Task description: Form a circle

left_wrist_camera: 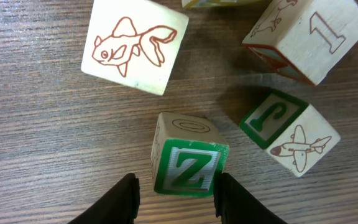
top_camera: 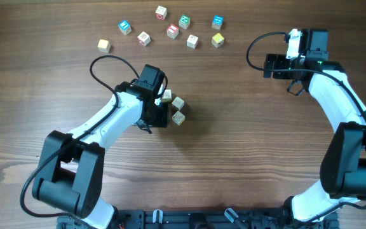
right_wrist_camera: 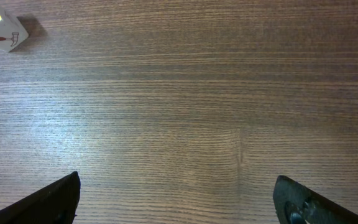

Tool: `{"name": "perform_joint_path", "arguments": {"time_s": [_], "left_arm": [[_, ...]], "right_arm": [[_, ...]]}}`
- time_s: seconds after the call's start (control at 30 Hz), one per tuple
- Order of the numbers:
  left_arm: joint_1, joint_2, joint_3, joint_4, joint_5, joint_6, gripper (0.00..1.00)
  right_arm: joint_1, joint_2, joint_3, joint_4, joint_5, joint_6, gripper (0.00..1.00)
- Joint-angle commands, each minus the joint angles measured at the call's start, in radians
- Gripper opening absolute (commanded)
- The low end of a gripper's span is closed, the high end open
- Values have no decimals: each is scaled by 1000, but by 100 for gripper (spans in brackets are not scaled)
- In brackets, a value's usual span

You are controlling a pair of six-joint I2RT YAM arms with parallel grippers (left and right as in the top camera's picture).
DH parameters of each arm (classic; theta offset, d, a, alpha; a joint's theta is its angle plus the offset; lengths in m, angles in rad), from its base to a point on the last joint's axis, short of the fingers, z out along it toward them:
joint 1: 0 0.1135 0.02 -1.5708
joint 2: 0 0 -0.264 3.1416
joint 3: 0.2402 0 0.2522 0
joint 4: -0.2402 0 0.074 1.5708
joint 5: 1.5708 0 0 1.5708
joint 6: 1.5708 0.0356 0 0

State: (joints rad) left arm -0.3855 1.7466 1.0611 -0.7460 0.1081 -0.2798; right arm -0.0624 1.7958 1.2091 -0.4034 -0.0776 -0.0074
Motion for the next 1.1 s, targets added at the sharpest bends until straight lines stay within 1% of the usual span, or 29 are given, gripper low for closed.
{"name": "perform_joint_path", "arguments": {"time_s": [0.0, 0.33, 0.6, 0.93, 1.07], "left_arm": [[-5, 0, -15, 6, -44, 15, 39], [-5, 0, -15, 39, -61, 16, 39], [-5, 0, -15, 40, -45, 71, 39], [-5, 0, -15, 45, -46, 72, 40], [-5, 0, -15, 48, -46, 71, 45]], "right_arm": [[2, 7, 13, 3, 0, 10, 100], [2, 7, 13, 3, 0, 10, 100], [2, 7, 13, 3, 0, 10, 100], [2, 7, 13, 3, 0, 10, 100], [2, 7, 13, 2, 0, 11, 99]]}}
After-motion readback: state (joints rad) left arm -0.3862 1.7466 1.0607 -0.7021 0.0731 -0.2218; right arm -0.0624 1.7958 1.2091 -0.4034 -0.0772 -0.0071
